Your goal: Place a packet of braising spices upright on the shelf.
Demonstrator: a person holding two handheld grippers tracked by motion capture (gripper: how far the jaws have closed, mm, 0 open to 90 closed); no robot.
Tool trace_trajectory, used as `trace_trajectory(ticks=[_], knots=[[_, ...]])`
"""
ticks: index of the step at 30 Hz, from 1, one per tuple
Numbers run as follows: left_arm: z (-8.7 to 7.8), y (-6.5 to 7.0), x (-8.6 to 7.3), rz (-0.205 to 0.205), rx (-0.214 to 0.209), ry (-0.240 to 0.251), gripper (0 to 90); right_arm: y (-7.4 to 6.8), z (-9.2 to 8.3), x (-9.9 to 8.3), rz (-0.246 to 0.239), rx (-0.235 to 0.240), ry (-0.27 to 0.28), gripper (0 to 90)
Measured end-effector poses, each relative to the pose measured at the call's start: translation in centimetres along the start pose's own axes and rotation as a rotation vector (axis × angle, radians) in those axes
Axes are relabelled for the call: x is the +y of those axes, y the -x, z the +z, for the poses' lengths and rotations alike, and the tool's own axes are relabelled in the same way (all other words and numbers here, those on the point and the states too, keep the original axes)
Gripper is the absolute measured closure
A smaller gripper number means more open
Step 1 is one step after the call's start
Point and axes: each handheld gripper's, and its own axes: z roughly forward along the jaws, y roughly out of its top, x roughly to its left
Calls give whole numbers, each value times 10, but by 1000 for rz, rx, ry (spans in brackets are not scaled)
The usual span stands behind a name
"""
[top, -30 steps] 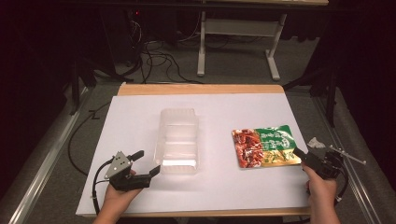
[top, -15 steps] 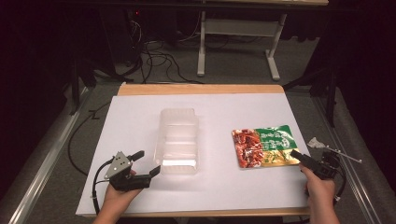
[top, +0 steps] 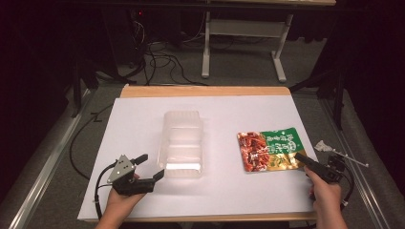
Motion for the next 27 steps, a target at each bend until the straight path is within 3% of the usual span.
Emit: trace_trajectory(ticks=[5,9,11,17,21,27], knots=[[1,0,0,1,-2,-1,153,0,6,-1,-3,-35,-48,523],[0,0,0,2,-4,-2,153,0,7,-2,13,-40,-66,538],[0,0,0,2,-4,-2,153,-1,9,-2,-3,-42,-70,549],[1,0,0,1,-6,-1,154,-2,9,-3,-16,-69,-81,736],[2,0,0,1,-6,-4,154,-7,9,-3,-71,-72,-82,892],[2,0,-1,1,-5,-7,154,-18,3,0,-153,-61,-29,900]])
